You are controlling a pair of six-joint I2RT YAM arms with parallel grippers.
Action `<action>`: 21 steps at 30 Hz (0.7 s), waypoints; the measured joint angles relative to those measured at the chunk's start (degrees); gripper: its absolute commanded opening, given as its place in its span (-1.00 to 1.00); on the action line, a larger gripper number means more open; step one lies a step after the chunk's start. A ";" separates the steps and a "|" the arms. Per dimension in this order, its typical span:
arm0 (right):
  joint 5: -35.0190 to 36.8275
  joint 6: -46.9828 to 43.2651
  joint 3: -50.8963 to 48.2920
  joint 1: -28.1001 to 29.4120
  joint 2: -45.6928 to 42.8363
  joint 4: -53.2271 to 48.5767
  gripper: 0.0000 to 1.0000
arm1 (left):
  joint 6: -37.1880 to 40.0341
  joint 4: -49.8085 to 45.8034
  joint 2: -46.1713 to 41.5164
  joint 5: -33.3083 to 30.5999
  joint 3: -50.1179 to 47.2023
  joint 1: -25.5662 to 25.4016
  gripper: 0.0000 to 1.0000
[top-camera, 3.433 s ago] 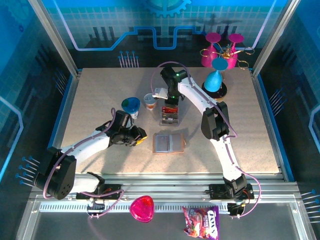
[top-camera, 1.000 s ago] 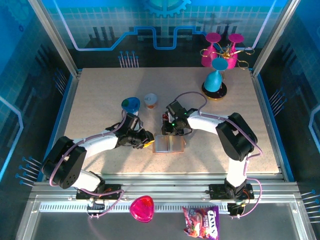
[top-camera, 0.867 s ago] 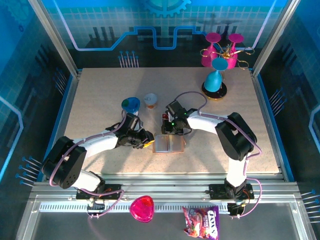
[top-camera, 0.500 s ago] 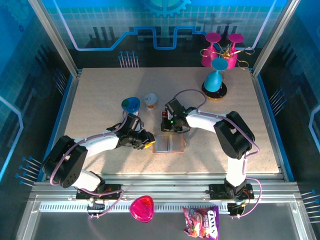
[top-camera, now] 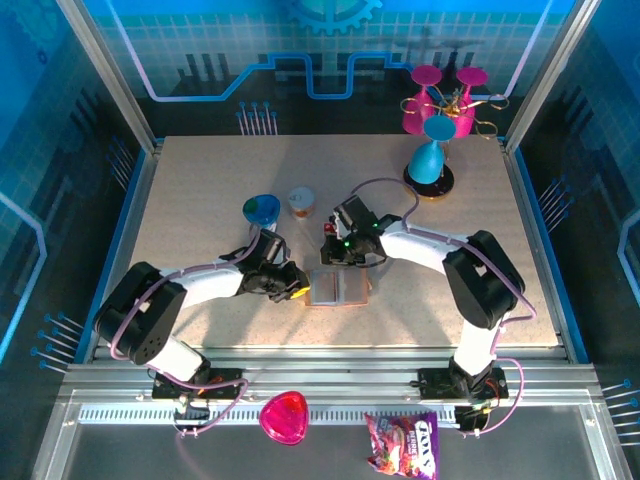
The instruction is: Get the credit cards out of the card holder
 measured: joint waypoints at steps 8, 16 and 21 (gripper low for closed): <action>-4.57 2.38 -4.00 1.11 -0.26 0.33 -0.66 | 0.02 1.05 2.16 0.55 0.00 0.00 -0.81; -6.56 3.19 -4.83 1.51 -0.26 0.59 -0.53 | 0.02 0.98 3.34 0.55 0.00 0.00 -0.81; -7.06 3.58 -5.11 2.01 -0.26 0.59 -0.43 | 0.02 0.98 3.63 0.57 0.00 0.00 -0.81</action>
